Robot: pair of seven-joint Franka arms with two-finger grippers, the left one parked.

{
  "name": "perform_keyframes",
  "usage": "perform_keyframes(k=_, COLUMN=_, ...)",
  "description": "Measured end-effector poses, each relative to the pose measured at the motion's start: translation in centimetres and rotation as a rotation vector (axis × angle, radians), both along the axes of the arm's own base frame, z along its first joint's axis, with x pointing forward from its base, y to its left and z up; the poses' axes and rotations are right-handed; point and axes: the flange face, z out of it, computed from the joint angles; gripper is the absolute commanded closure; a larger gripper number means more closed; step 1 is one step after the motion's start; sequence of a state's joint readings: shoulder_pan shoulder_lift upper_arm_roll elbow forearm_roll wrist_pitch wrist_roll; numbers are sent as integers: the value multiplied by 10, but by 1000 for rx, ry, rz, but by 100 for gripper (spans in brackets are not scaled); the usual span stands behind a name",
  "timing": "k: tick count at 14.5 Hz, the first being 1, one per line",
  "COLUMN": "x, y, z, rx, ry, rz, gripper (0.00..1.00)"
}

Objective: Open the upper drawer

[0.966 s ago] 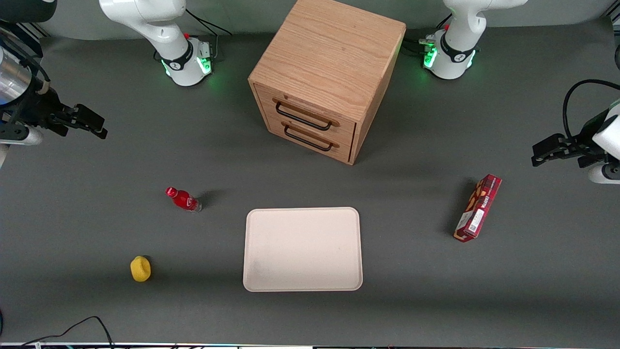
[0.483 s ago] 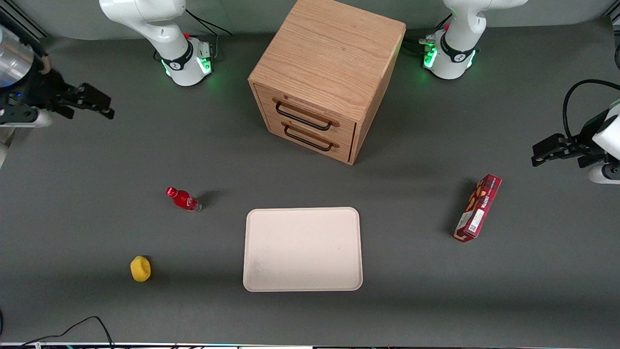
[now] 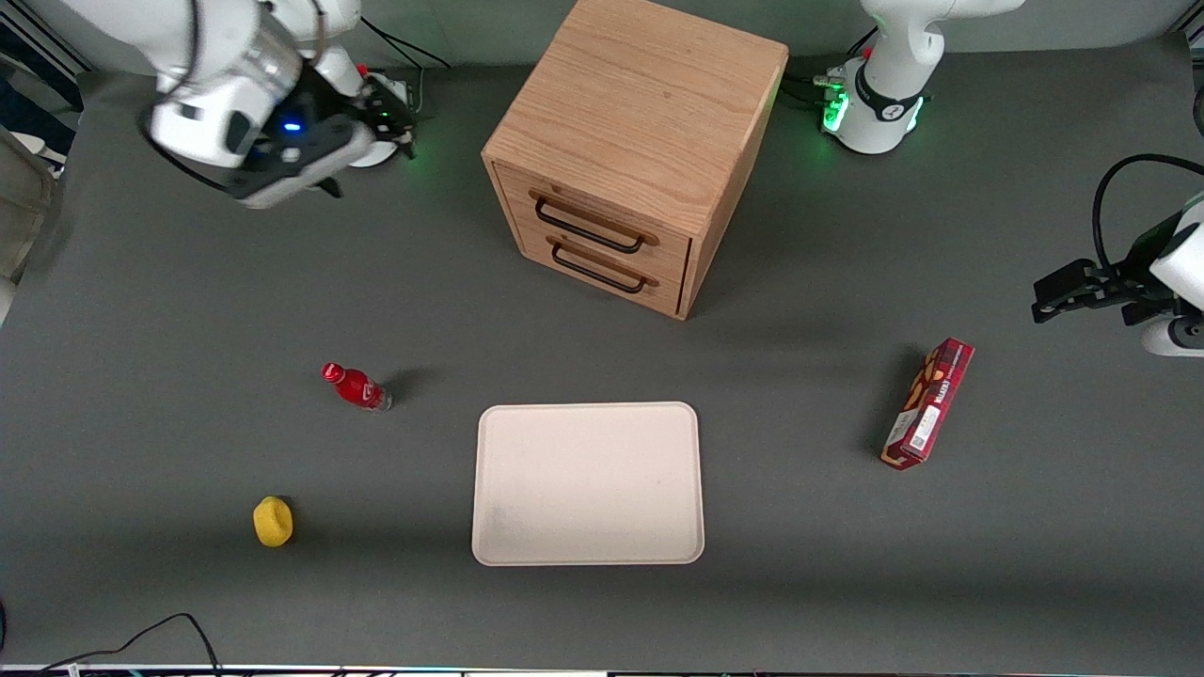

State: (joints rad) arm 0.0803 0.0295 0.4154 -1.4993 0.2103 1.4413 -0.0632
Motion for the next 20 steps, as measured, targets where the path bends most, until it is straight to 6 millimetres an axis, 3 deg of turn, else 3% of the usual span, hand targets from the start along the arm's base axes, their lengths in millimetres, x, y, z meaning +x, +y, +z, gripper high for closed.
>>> perform_keyframes(k=3, x=26, y=24, z=-45, rx=139, ry=36, rz=285, gripper=0)
perform_keyframes(k=6, x=42, y=57, z=-107, rx=252, ry=142, rz=371, gripper=0)
perform_keyframes(k=10, x=40, y=119, z=-177, rx=335, ry=200, rz=422, gripper=0)
perform_keyframes(k=13, x=35, y=136, z=-205, rx=347, ry=209, rz=423, gripper=0)
perform_keyframes(k=20, x=28, y=144, z=-236, rx=318, ry=207, rz=431, gripper=0)
